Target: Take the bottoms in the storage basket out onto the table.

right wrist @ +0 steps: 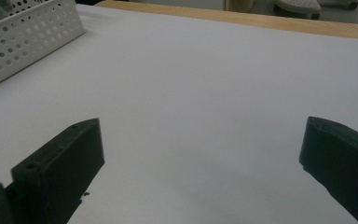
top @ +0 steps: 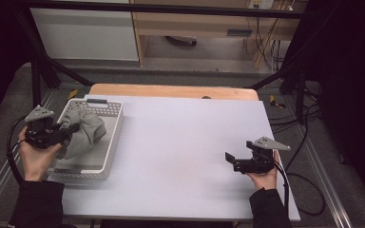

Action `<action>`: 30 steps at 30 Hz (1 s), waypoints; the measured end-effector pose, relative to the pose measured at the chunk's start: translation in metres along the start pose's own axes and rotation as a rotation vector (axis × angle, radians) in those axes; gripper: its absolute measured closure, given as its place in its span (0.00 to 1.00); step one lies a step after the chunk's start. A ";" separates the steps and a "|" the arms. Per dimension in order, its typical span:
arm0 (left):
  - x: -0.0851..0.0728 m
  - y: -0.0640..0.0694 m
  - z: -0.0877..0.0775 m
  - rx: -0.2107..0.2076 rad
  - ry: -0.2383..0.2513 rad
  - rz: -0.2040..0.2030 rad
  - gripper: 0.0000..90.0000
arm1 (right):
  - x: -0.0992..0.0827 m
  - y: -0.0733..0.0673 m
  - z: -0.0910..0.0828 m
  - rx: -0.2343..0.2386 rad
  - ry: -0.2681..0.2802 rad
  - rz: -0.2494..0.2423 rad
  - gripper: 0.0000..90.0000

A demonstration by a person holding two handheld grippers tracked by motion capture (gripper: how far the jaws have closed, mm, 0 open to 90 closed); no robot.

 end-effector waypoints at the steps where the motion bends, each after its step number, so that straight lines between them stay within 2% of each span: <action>1: 0.001 0.001 -0.001 -0.001 0.002 0.001 0.75 | 0.000 0.000 0.000 0.001 -0.001 0.001 0.00; 19: 0.012 0.011 -0.012 -0.018 0.031 0.021 0.75 | 0.000 0.000 0.000 0.000 -0.002 0.001 0.00; 30: 0.019 0.020 -0.021 -0.046 0.052 0.029 0.75 | 0.000 0.000 0.000 -0.003 0.001 0.004 0.00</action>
Point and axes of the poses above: each handheld gripper's, and its own axes: z roughly forward along the jaws, x roughly out of its top, y roughly to its right, the point moved 6 cm from there along z, roughly forward along the jaws, and after that the axes turned 14 degrees about y, right-handed, at the moved point
